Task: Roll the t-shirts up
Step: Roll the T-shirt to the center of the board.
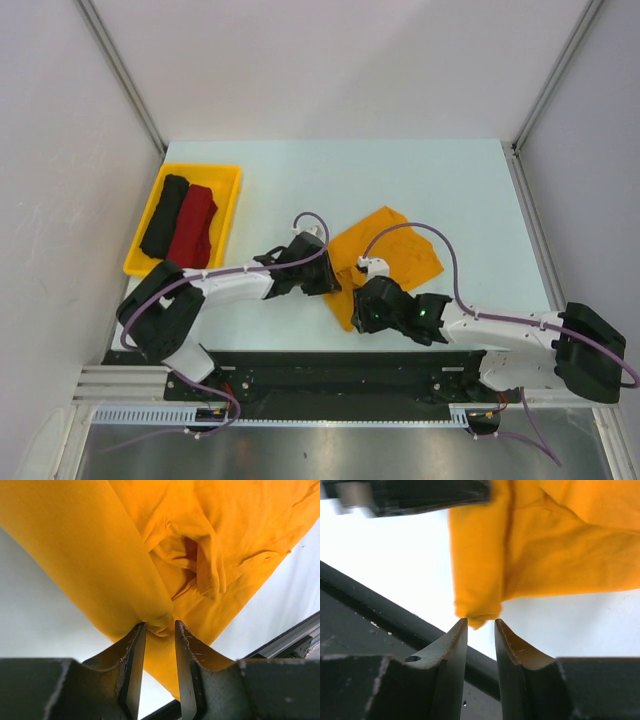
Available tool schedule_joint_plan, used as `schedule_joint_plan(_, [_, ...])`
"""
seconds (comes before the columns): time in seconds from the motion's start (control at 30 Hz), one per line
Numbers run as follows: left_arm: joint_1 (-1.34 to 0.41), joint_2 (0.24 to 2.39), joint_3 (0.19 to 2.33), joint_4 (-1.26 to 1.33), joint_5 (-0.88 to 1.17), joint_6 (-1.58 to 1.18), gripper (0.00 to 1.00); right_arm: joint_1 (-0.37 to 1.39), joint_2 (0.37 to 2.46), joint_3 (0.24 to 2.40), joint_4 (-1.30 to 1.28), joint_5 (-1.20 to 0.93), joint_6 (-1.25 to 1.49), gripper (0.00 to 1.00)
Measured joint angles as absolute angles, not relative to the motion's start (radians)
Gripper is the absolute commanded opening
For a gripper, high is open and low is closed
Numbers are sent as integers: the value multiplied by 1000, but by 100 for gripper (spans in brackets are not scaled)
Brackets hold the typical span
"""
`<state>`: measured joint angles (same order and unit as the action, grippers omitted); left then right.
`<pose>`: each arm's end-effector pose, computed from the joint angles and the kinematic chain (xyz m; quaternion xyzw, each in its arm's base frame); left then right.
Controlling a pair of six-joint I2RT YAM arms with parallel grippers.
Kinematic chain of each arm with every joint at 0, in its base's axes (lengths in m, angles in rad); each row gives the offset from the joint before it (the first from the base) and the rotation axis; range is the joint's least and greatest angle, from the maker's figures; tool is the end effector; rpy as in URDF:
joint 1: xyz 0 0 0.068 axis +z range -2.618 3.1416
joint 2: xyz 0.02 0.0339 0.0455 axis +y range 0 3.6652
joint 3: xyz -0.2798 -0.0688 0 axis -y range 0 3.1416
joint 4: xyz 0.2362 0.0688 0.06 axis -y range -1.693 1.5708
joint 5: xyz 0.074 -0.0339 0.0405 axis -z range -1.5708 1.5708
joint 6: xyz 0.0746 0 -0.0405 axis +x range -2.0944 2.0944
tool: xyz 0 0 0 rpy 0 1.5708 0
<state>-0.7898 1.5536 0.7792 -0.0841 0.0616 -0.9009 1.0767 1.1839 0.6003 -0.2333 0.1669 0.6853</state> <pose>0.2241 -0.2326 0.1586 -0.0413 0.9360 -0.2799 0.2096 0.1274 0.2103 0.1850 -0.1501 0.9148 0.2336 0.2932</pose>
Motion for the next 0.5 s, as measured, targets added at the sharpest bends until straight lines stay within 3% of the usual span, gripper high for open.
schedule_joint_plan(0.23, [-790,1615,831,-89,70,-909,35,1255,1259,760,-368,445,659,35])
schedule_joint_plan(0.37, [-790,1651,867,-91,82,-908,35,1309,1316,805,-389,537,621,49])
schedule_joint_plan(0.5, [-790,1666,881,-92,87,-908,36,1355,1423,859,-409,606,566,57])
